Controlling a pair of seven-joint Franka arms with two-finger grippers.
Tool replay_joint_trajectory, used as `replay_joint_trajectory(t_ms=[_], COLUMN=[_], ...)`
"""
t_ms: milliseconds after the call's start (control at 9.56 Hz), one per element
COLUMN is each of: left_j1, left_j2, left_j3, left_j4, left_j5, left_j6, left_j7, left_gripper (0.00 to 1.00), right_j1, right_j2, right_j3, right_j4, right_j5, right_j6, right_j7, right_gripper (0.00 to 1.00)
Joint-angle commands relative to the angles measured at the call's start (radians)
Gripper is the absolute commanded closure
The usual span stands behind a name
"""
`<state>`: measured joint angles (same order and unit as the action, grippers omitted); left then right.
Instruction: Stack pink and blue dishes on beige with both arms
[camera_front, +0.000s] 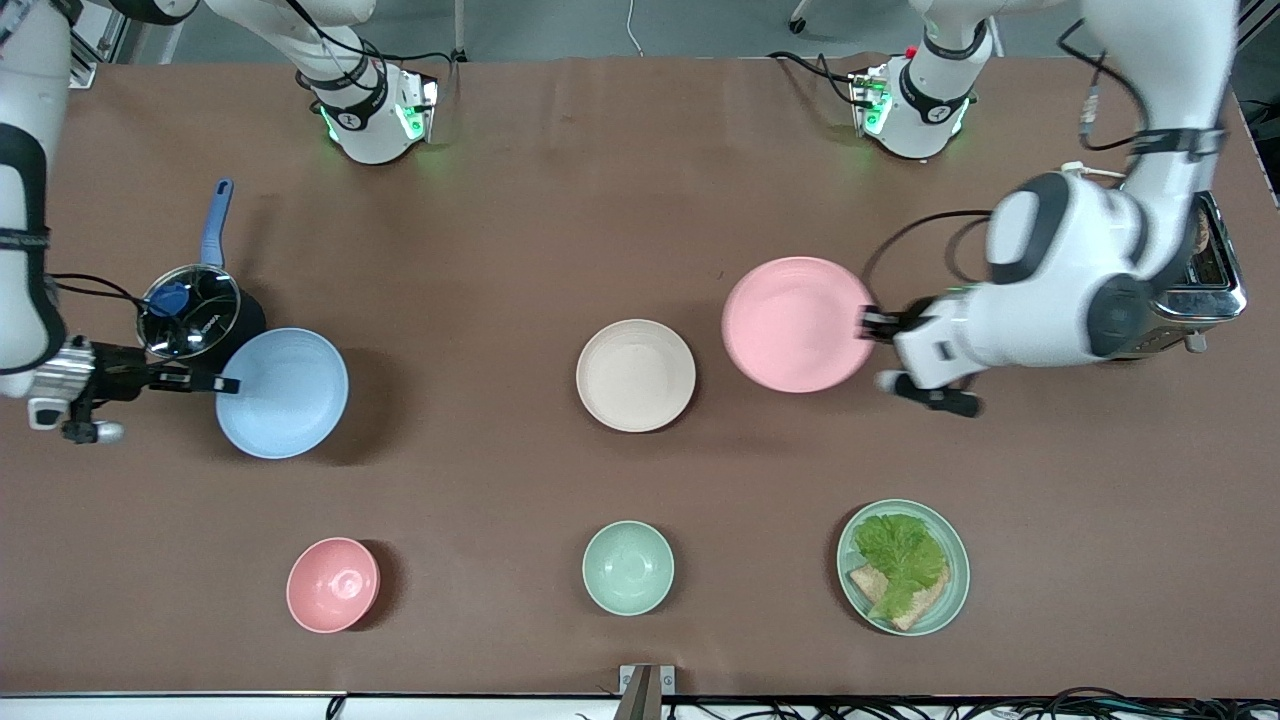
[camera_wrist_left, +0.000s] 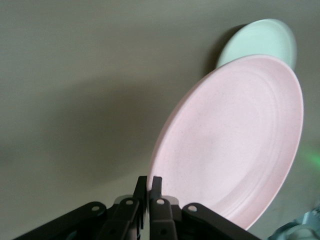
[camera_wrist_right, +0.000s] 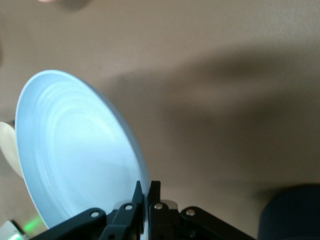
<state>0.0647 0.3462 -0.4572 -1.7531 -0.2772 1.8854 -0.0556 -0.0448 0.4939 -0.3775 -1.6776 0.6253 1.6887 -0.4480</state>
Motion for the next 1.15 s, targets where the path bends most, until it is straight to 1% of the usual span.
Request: replay_joint_trajectory(t_ms=[0,105,209,314,523,628,837,942,1047], left_j1=[-0.034,-0.098,-0.126,-0.164,-0.183,-0.196,-0.236,-0.243,-0.246], left_j2=[0.146,0.198,0.249,0.285,0.362,0.388,0.415,0.434,0.444], left_j3=[-0.095,-0.097,-0.097,-0.095,-0.097,-0.095,-0.095,-0.095,-0.095], left_j4=[0.024,0.023,0.021,0.023,0.023,0.024,0.032,0.05,0.062], left_j5=[-0.005,-0.007,-0.004,0.038,0.18,0.228,0.239,0.239,0.239], left_j6=[0.158,0.231,0.28,0.322,0.426,0.461,0.48,0.48,0.48], left_j7=[-0.12,-0.171,-0.266,-0.314,-0.416,-0.467,-0.518,-0.542,-0.564], left_gripper=[0.99,0.99,0.98,0.98,0.97,0.97,0.96,0.94,0.81], right_j1=[0.048,0.062,0.063,0.063,0.066,0.069,0.069,0.069,0.071], right_j2=[-0.055,-0.09,-0.124,-0.145,-0.161,-0.163,-0.163,-0.164,-0.181], right_j3=[0.008,0.05,0.127,0.188,0.277,0.322,0.386,0.411,0.443], right_j4=[0.065,0.068,0.068,0.065,0.058,0.052,0.042,0.014,-0.034], right_j5=[-0.039,-0.067,-0.123,-0.156,-0.16,-0.164,-0.167,-0.167,-0.167], right_j6=[-0.093,-0.096,-0.087,-0.07,-0.049,-0.029,-0.003,0.031,0.084], right_j7=[0.205,0.31,0.409,0.498,0.612,0.662,0.718,0.723,0.723], right_gripper=[0.99,0.99,0.99,0.99,0.99,0.99,0.98,0.98,0.98])
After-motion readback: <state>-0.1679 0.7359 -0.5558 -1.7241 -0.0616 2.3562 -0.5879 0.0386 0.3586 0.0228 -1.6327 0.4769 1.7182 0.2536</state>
